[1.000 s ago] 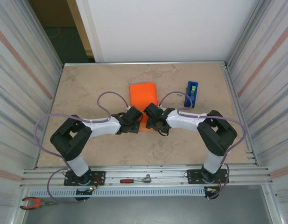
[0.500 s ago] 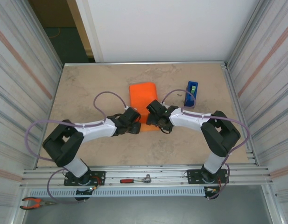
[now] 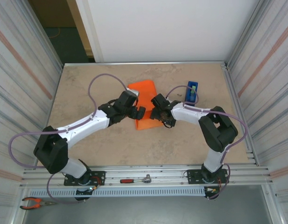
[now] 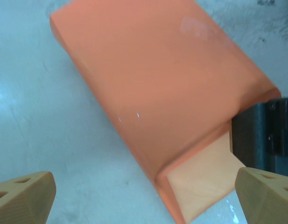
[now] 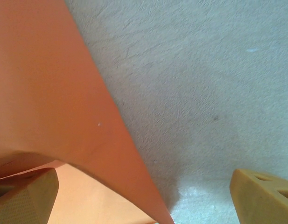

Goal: Wrap the gift box in paper

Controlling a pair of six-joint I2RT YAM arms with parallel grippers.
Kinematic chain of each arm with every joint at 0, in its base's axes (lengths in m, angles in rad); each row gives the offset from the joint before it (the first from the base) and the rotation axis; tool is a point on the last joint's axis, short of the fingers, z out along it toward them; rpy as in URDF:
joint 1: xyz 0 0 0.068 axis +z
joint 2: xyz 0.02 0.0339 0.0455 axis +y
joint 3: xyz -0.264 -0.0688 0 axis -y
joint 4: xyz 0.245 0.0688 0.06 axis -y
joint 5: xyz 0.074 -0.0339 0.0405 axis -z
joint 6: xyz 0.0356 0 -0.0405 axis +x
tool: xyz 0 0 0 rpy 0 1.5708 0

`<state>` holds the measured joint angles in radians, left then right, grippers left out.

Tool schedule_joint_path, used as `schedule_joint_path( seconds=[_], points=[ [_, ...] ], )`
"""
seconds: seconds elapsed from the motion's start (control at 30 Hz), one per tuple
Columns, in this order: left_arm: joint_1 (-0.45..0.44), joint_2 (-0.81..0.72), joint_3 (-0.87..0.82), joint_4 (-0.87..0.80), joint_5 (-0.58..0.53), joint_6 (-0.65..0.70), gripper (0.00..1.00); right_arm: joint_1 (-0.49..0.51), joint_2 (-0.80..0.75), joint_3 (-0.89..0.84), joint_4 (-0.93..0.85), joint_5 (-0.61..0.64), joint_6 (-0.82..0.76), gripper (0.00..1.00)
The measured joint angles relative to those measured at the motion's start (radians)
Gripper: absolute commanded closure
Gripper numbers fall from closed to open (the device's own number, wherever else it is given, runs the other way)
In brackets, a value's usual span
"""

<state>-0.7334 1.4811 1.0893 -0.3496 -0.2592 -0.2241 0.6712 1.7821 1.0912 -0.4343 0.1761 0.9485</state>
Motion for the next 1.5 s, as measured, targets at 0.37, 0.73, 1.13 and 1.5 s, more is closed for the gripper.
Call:
schedule_joint_path(
  seconds=[0.37,0.73,1.13,1.5],
  points=[
    [0.048,0.092,0.097,-0.021,0.069,0.330,0.01,-0.004,-0.228,-0.157,0.030,-0.024,-0.008,0.08],
    [0.019,0.139,0.036,0.033,0.076,0.529,0.01,-0.112,-0.379,-0.368,0.129,-0.124,0.068,0.10],
    [0.010,0.214,0.027,0.124,0.023,0.579,0.01,-0.155,-0.377,-0.367,0.182,-0.235,0.077,0.11],
    [0.006,0.271,-0.026,0.208,-0.058,0.611,0.01,-0.154,-0.332,-0.354,0.219,-0.299,0.076,0.12]
  ],
)
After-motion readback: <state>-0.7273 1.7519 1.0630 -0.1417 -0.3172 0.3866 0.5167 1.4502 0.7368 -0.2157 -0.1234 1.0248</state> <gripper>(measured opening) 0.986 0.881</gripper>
